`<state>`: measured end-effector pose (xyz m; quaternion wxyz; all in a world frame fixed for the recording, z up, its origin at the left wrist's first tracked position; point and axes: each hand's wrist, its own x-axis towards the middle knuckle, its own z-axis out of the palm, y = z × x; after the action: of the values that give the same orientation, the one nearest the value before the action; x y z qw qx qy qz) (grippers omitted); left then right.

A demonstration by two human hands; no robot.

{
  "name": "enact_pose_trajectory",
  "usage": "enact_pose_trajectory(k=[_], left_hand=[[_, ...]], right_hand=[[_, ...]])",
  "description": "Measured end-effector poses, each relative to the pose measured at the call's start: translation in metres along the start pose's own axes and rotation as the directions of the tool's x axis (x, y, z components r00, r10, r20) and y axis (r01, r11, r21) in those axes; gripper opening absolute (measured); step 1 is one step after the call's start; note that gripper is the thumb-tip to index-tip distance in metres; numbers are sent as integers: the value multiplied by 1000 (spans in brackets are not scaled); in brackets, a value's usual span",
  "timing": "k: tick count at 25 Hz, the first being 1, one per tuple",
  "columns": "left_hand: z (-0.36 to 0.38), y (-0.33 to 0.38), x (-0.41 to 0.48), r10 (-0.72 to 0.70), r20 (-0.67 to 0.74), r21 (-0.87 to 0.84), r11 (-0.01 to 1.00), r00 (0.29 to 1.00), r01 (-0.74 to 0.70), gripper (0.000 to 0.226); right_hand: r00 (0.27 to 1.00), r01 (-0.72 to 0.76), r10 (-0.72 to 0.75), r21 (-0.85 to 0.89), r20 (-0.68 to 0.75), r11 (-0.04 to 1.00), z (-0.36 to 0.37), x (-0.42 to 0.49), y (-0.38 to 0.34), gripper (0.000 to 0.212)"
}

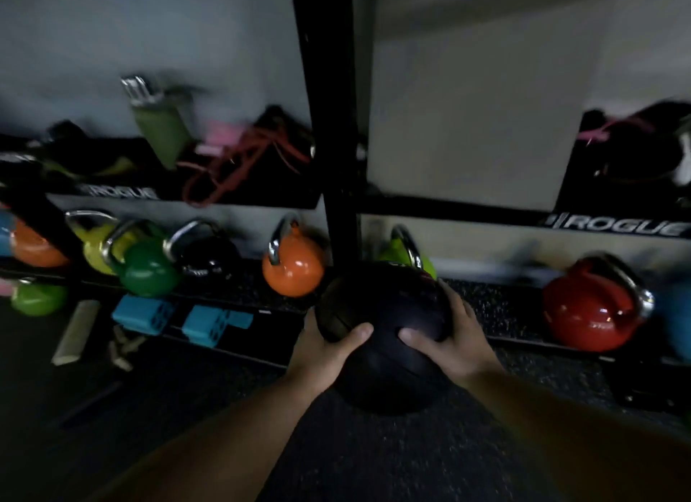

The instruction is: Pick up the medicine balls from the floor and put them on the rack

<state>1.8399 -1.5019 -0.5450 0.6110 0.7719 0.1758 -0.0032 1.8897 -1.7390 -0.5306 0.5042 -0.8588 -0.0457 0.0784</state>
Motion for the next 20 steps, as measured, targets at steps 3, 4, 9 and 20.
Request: enact_pose_trajectory(k=[3,4,9,20], left_hand=[[-66,84,-28,178,-11,-3,984,984,-178,67],[-85,106,-39,235,-18,-2,972,972,-235,55],[-198,200,-110,356,-134,-10,933,925,-361,100],[-367,430,-123,652,-310,129,750,692,-649,101]], right_hand=[[985,146,-142,26,-96,989,-11,-30,-107,130],[977,182,-177,32,-118,983,-12,-40,-136,131],[909,371,-364,-2,-202,929,-9,-101,-287,126],[726,668,-649,8,-225,744,-38,-78,-565,135]])
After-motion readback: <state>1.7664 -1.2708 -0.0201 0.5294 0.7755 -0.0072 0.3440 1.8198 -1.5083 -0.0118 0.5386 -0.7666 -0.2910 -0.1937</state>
